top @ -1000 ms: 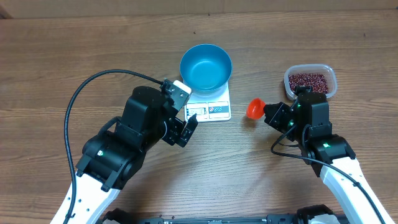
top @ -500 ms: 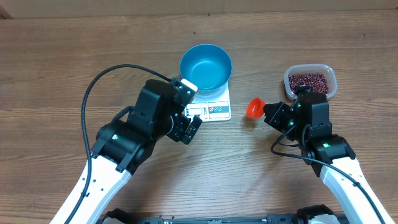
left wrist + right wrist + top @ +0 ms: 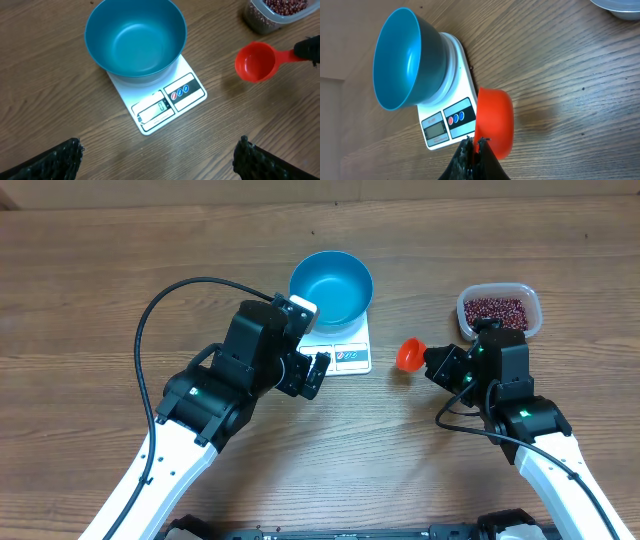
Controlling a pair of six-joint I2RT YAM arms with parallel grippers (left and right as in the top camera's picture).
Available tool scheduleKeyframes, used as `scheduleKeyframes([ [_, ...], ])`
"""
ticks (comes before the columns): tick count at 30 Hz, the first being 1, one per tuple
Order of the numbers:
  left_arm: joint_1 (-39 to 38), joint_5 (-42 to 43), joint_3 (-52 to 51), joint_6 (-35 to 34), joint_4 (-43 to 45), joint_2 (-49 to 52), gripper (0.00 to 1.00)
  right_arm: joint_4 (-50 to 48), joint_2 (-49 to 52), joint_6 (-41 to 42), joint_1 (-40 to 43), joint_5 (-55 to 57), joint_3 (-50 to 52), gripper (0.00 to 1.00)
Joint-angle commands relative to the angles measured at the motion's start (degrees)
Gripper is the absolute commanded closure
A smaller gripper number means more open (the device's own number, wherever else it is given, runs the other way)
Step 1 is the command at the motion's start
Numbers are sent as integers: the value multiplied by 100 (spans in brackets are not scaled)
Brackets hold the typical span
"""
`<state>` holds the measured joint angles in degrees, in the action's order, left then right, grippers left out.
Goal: Scoop item into bowl and weigh 150g on scale
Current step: 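Lift the left gripper away from the scale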
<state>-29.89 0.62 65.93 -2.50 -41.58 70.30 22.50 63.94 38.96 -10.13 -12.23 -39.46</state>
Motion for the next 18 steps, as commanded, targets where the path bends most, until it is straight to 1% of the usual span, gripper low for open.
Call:
scheduleKeyframes([
  [1,35,61,-11,-92,20,-107,0,-52,-17,-48,24,-24,-111,96],
  [3,35,26,31,114,24,-186,1,-107,-17,-46,24,-35,-111,96],
  [7,35,11,109,739,0,-363,0,-81,-17,-46,24,-74,-111,96],
  [10,35,-111,109,813,-94,-367,1,-92,-17,-46,24,-90,-111,96],
  [18,28,-105,107,811,-151,-361,0,-92,-17,-48,24,-136,-111,96],
])
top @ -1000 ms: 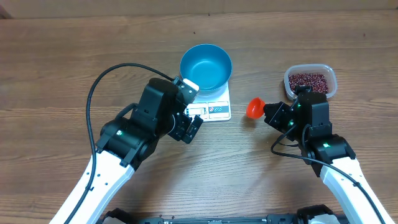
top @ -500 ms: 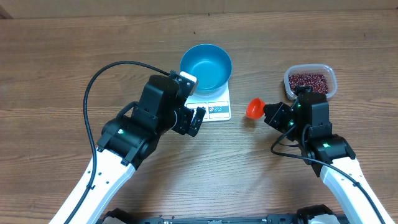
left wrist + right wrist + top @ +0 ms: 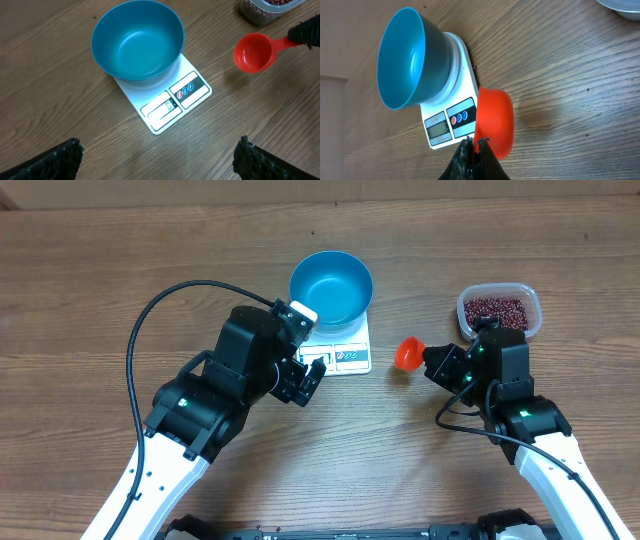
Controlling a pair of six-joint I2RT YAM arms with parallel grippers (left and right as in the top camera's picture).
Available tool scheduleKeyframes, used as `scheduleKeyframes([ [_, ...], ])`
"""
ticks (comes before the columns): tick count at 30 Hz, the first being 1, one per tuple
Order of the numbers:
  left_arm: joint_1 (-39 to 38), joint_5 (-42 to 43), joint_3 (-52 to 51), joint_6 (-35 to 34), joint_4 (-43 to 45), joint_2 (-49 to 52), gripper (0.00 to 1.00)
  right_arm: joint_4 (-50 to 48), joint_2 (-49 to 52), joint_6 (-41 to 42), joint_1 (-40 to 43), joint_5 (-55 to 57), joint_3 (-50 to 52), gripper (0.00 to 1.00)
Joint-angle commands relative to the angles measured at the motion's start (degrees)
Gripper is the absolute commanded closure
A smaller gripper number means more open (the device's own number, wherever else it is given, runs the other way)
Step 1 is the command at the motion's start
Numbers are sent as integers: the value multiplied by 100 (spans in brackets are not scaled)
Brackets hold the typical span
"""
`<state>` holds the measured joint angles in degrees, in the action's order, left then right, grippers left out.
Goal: Scoop item into bowl and weigh 150g on scale
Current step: 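Lift the left gripper away from the scale, then move the red scoop with the right gripper into the bean tub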
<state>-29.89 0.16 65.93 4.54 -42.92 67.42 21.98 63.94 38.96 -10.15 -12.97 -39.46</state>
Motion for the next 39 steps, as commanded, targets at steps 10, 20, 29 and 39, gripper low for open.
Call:
scheduleKeyframes([
  [10,28,-57,109,55,-17,-72,0,-39,-17,-46,26,-83,-111,96],
  [20,28,-57,109,-188,-15,-72,1,-39,-17,-46,26,-81,-111,96],
  [29,28,-57,109,-197,-15,-68,0,-42,-17,-46,26,-81,-111,96],
  [39,28,-57,107,-197,-17,-68,0,-50,-17,-328,26,-258,-118,96],
])
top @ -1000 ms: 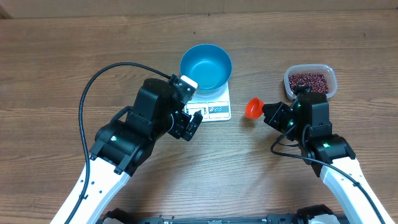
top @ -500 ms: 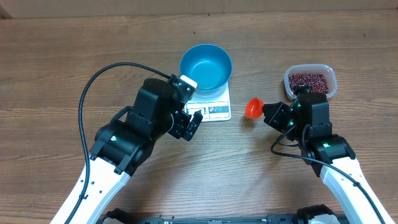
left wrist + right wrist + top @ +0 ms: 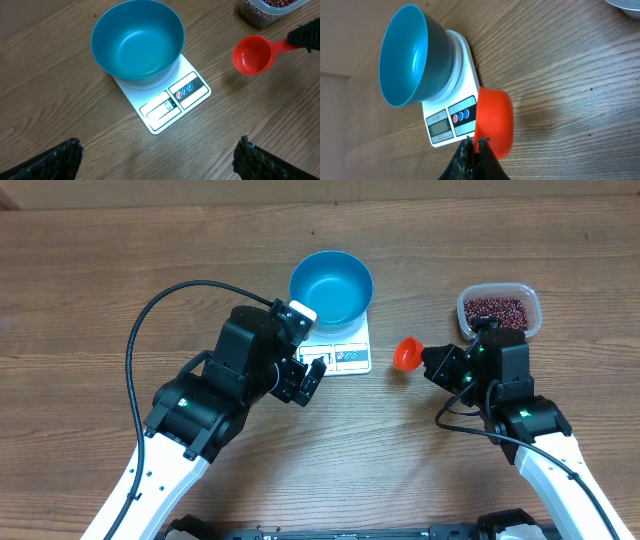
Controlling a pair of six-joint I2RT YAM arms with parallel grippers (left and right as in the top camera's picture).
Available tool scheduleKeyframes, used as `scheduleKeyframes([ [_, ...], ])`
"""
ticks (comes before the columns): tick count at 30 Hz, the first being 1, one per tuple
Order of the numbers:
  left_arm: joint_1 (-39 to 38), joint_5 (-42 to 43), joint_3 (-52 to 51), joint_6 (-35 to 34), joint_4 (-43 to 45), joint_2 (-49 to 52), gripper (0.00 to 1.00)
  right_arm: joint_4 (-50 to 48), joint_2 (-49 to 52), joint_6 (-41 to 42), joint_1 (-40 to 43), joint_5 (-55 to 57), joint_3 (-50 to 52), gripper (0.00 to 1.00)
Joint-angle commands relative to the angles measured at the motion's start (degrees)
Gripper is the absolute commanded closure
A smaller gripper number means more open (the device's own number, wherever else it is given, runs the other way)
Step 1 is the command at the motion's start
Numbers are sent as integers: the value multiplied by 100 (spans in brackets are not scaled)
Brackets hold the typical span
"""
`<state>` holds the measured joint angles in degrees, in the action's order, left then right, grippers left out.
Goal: Scoop item into bowl and weigh 150g on scale
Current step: 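Move the red scoop with the right gripper into the bean tub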
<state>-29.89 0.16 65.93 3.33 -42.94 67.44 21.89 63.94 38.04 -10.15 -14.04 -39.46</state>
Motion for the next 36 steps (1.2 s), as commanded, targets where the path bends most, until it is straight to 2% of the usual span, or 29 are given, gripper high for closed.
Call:
scheduleKeyframes([
  [1,28,-57,107,-76,-15,-70,0,-31,-17,-236,26,-151,-125,96],
  [6,28,-57,107,-74,-15,-70,0,177,-17,-328,26,-146,-411,96],
  [11,28,-57,107,-76,-15,-70,0,872,-15,-706,105,-68,-1126,96],
  [15,28,-57,107,-76,-15,-70,0,1668,-15,-1003,396,291,-1773,96],
  [20,28,-59,107,-74,-17,-70,0,2170,-2,-1388,960,566,-2256,96],
  [27,28,-57,107,-74,-17,-70,0,1969,411,-2247,1878,638,-2433,96],
  [36,28,-59,107,-74,-17,-70,0,1147,1296,-3458,1982,1211,-2433,96],
])
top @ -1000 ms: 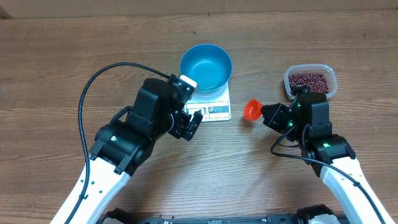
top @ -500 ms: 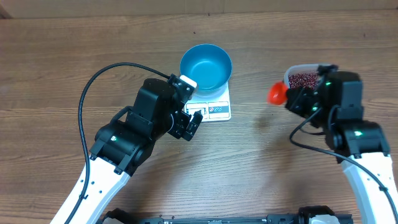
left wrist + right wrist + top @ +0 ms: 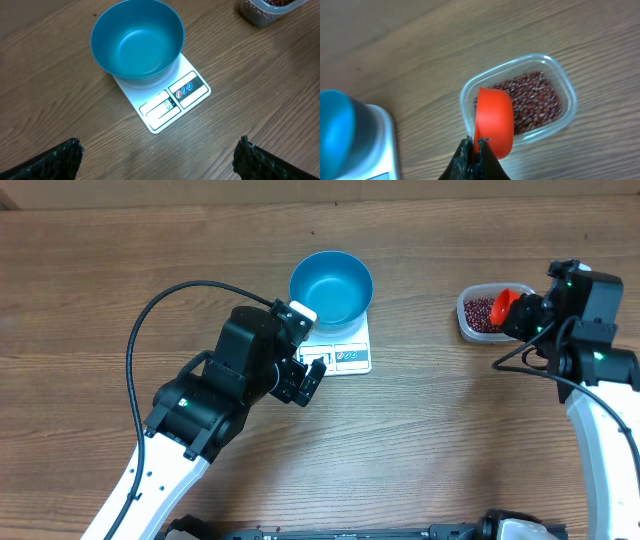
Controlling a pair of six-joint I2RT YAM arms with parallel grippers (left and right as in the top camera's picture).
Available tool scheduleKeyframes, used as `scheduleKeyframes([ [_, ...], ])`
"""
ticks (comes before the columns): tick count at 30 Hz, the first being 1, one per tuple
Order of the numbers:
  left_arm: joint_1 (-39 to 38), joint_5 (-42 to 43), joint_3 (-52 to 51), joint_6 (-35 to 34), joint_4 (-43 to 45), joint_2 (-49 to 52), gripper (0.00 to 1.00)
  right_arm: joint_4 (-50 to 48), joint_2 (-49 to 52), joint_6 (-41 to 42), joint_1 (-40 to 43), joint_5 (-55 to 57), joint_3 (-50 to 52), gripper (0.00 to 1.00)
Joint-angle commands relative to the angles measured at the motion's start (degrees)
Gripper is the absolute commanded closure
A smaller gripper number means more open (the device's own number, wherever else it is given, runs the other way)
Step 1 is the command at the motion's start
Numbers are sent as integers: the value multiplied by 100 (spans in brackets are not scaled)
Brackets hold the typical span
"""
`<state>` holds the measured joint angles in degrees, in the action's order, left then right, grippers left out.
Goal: Scoop item into bowl and weigh 150g on scale
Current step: 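Move the red scoop with the right gripper into the bean tub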
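Note:
An empty blue bowl (image 3: 331, 287) sits on the white scale (image 3: 340, 356), whose display and buttons face me (image 3: 172, 101). At the right stands a clear tub of red beans (image 3: 480, 313) (image 3: 532, 102). My right gripper (image 3: 474, 143) is shut on the handle of a red scoop (image 3: 493, 121), which hangs above the tub (image 3: 502, 303). My left gripper (image 3: 157, 157) is open above bare table in front of the scale, holding nothing.
The wooden table (image 3: 120, 290) stretches to all sides. A black cable (image 3: 150, 320) loops over the left arm. A corner of the bean tub (image 3: 260, 11) shows at the top right of the left wrist view.
My right gripper has moved with the red scoop from the table right of the scale to above the bean tub. The left arm has not moved.
My right gripper held the empty red scoop over the table between scale and tub through all earlier moments, while the left gripper drew back a little from the scale and stayed open. Now the scoop hangs over the beans.

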<state>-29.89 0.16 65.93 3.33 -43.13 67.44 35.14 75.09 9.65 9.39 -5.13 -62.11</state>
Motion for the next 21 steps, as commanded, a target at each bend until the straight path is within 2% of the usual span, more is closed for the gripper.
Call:
scheduleKeyframes([
  [1,28,-57,107,-74,4,-70,0,-223,249,-706,28,321,-168,96],
  [8,28,-57,107,-74,2,-70,0,-579,909,-1067,35,1005,-168,96],
  [21,28,-59,107,-76,2,-70,0,-636,1384,-1274,203,1043,-166,96],
])
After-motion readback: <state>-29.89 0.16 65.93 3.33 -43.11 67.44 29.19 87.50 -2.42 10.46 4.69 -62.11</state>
